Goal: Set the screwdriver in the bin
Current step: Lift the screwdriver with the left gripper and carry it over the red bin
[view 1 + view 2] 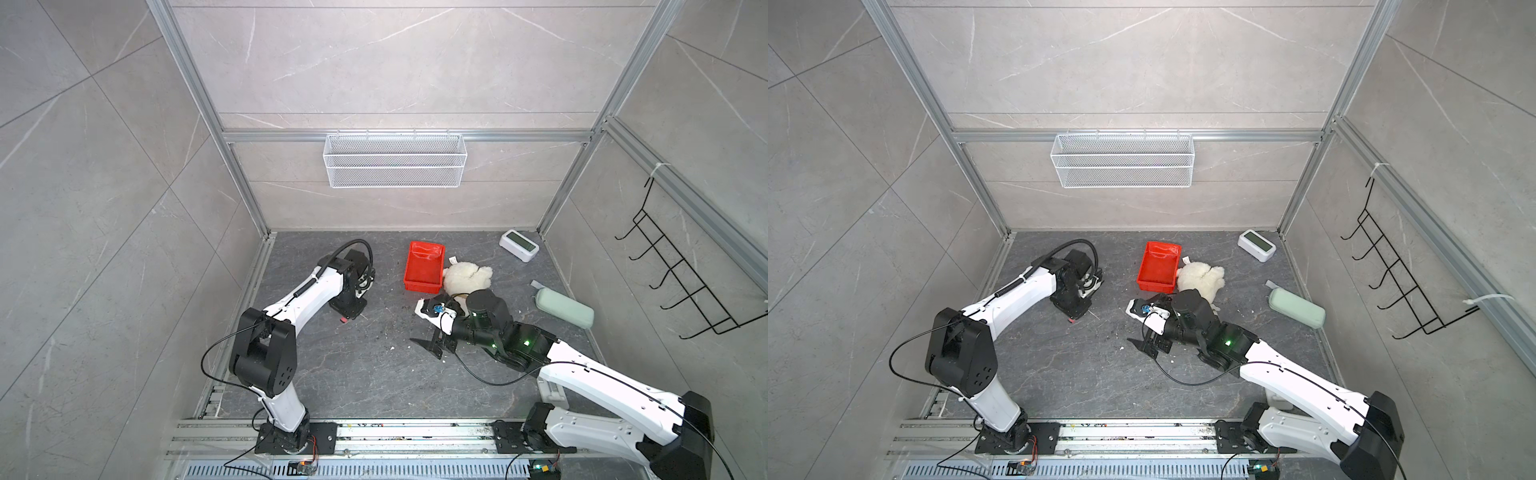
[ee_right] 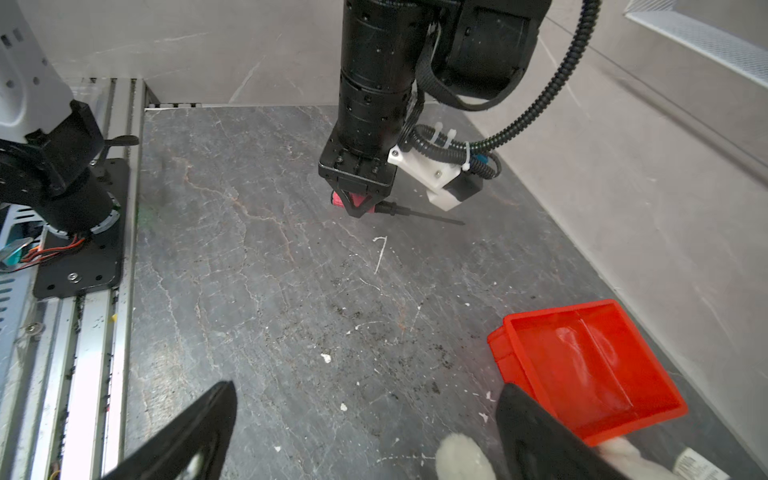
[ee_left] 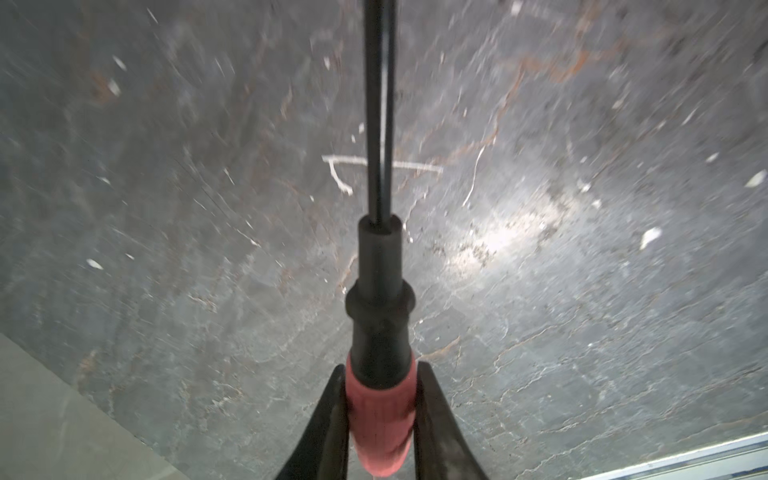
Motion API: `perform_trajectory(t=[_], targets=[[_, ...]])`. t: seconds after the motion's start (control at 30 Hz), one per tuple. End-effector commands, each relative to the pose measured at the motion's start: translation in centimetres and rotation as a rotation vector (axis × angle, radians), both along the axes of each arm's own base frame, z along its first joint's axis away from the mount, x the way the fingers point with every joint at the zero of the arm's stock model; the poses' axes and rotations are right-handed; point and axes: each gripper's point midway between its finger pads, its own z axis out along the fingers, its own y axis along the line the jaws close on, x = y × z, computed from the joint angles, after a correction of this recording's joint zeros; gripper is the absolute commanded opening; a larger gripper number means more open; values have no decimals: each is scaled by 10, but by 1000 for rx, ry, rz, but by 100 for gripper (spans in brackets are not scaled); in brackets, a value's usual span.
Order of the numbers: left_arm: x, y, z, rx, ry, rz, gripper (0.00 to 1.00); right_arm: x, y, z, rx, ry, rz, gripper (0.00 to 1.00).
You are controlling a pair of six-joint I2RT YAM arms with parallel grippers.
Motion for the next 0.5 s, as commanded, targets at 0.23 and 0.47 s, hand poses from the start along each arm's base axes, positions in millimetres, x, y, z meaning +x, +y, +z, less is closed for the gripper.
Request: perform_trajectory(t=[0.23, 0.47], targets=[[55, -66, 34, -71, -66, -82, 4, 36, -46, 5, 47, -62, -237, 99], [89, -116, 36, -146, -121, -91, 4, 49, -72, 7, 44, -89, -329, 99]])
